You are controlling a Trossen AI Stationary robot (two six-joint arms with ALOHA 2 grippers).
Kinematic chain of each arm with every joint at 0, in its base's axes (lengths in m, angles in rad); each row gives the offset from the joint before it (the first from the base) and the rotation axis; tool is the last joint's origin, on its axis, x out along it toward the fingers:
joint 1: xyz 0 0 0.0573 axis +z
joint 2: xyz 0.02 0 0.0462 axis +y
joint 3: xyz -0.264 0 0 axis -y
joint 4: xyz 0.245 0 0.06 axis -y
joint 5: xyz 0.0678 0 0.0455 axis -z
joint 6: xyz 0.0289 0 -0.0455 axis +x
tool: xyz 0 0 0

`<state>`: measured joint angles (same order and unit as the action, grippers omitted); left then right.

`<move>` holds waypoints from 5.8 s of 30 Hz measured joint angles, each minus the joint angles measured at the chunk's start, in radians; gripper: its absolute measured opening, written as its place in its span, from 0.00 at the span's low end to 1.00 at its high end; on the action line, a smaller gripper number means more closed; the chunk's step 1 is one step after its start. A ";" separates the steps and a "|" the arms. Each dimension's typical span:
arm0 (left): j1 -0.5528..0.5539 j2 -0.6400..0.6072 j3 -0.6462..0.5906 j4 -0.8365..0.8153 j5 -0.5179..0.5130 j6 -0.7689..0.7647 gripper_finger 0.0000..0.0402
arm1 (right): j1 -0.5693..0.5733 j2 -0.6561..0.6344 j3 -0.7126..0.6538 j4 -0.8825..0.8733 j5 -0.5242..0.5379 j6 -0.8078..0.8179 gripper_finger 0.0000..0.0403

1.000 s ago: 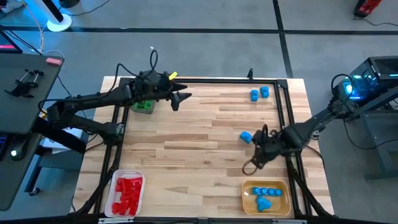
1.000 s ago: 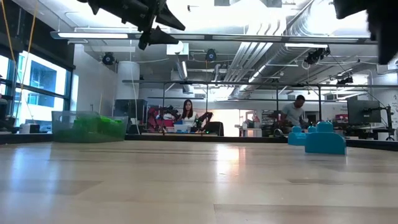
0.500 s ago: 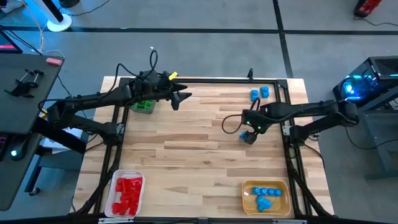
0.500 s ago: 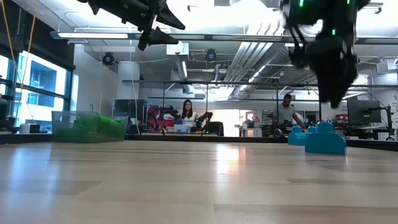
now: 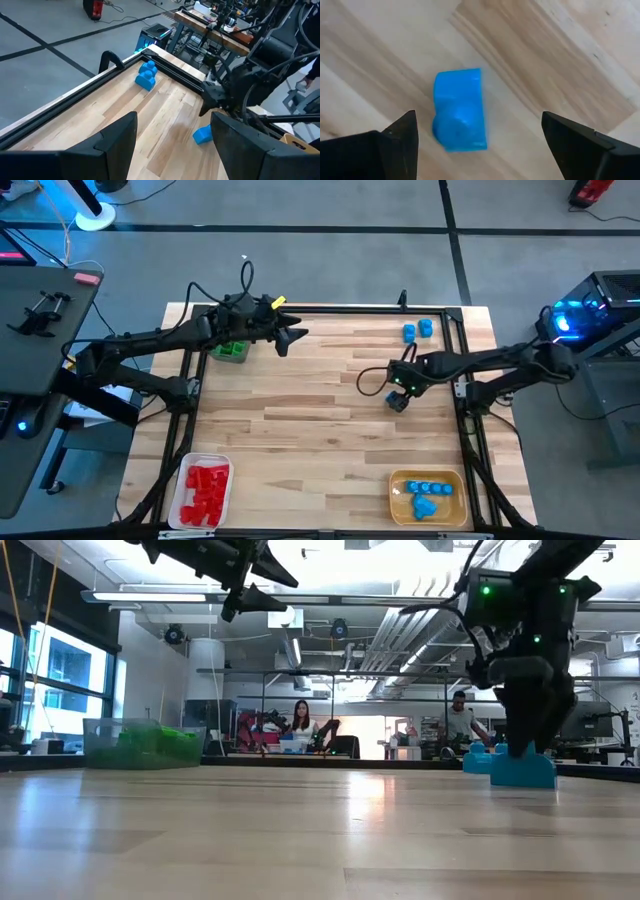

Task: Sort blocks
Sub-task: Put the blue game piece into the yellow bin

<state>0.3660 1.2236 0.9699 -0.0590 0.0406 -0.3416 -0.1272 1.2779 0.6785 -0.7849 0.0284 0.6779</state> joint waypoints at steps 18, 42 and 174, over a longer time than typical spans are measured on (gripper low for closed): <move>0.000 0.000 0.000 0.000 -0.003 -0.024 0.60 | 0.026 0.177 0.015 0.009 0.012 0.038 0.37; 0.000 0.043 0.000 -0.032 -0.009 0.005 0.60 | 0.511 -0.029 0.355 -0.231 -0.227 0.313 0.02; -0.089 0.237 0.001 0.192 0.079 -0.068 0.60 | 0.920 -0.049 0.354 0.073 -0.208 1.036 0.00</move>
<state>0.2774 1.4603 0.9707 0.1331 0.1192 -0.4101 0.7926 1.2285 1.0328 -0.7117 -0.1797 1.7142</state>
